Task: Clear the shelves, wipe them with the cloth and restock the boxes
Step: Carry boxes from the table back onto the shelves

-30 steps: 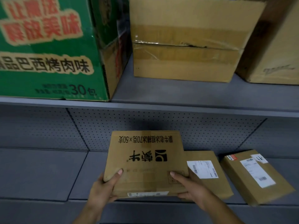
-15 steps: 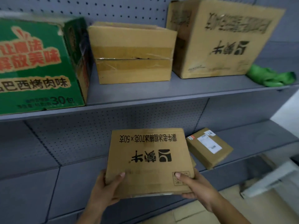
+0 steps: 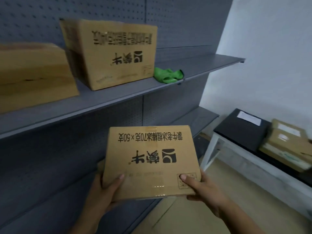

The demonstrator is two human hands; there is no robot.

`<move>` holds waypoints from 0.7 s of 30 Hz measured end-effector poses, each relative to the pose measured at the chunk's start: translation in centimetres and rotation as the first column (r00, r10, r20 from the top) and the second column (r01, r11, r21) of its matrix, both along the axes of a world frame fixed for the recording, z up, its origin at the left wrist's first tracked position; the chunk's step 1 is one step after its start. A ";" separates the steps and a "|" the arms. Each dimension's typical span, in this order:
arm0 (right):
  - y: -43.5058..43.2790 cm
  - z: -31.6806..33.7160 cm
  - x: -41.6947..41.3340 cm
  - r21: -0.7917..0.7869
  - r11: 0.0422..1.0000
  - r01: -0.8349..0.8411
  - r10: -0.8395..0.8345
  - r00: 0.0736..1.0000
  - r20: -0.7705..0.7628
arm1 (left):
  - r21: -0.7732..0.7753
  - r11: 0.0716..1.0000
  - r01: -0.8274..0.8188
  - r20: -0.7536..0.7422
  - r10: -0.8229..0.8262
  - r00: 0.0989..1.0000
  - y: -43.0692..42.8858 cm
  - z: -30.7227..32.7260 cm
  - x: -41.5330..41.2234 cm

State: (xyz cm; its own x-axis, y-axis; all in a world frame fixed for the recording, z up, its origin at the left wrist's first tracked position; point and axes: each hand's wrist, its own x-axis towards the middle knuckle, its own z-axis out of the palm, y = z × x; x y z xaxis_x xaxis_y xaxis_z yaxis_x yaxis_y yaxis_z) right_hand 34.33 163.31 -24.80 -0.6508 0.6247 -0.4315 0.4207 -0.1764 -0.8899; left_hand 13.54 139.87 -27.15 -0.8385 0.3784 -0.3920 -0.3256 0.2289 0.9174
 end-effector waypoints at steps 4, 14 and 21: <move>3.3 0.8 5.8 0.030 0.994 0.101 -0.101 0.995 -0.013 | 0.012 0.995 0.095 -0.015 -0.095 0.995 5.9 0.7 3.2; 13.0 2.1 22.5 0.101 0.937 0.333 -0.332 0.943 -0.027 | 0.073 0.938 0.339 -0.003 -0.340 0.941 22.8 2.3 16.0; 18.1 2.8 33.4 0.145 0.872 0.468 -0.466 0.884 -0.049 | 0.094 0.854 0.512 -0.078 -0.506 0.859 31.6 3.3 25.2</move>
State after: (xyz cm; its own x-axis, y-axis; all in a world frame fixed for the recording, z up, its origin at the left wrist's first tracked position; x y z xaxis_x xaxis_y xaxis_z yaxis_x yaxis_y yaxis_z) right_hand 67.73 181.45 -22.01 -0.2720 0.9130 -0.3040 0.3115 -0.2153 -0.9255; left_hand 38.73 171.49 -23.83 -0.5338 0.7950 -0.2882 -0.1454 0.2494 0.9574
